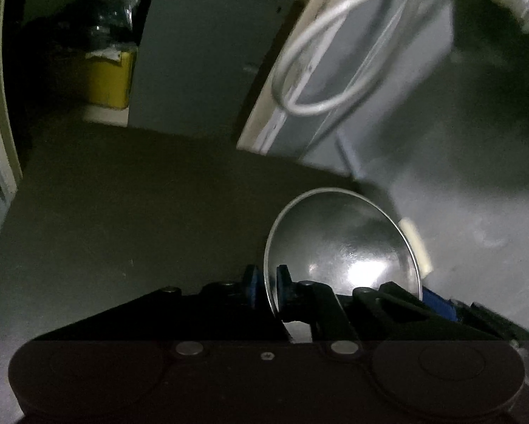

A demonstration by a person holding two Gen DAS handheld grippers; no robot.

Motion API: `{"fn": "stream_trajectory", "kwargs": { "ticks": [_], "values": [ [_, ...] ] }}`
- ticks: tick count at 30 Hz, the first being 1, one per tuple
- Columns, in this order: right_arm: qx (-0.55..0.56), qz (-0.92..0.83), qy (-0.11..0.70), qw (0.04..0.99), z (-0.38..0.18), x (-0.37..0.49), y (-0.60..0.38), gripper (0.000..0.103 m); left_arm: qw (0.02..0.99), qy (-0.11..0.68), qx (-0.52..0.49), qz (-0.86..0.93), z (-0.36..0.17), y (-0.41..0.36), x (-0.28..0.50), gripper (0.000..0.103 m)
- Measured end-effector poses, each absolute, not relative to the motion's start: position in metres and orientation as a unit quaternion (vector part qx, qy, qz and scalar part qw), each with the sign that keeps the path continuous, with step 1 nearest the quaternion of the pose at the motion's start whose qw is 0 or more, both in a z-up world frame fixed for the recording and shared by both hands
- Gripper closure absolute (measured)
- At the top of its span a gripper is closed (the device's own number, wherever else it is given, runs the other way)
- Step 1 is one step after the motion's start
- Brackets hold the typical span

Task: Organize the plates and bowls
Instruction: 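Carry the small steel bowl with the left tool toward the stacked plates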

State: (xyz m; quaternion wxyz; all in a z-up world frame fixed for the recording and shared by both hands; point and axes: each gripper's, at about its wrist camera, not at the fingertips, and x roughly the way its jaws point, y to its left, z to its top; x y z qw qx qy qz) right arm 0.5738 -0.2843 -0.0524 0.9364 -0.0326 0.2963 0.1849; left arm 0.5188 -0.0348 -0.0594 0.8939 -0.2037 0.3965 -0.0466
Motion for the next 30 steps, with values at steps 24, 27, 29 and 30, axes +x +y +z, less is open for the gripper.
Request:
{"fn": "stream_trajectory", "kwargs": {
  "ticks": [24, 27, 29, 30],
  "values": [
    [0.017, 0.167, 0.312, 0.935, -0.006, 0.353, -0.368, 0.083, 0.89, 0.403, -0.157, -0.143, -0.014, -0.091, 0.318, 0.092],
    [0.037, 0.158, 0.353, 0.922, -0.018, 0.325, -0.384, 0.083, 0.871, 0.439, -0.157, -0.155, -0.031, -0.103, 0.293, 0.092],
    [0.037, 0.161, 0.374, 0.913, -0.024, 0.309, -0.391, 0.083, 0.865, 0.452, -0.148, -0.158, -0.036, -0.107, 0.279, 0.092],
    [0.038, 0.165, 0.384, 0.908, -0.028, 0.302, -0.394, 0.083, 0.862, 0.458, -0.146, -0.159, -0.039, -0.108, 0.272, 0.092]
  ]
}}
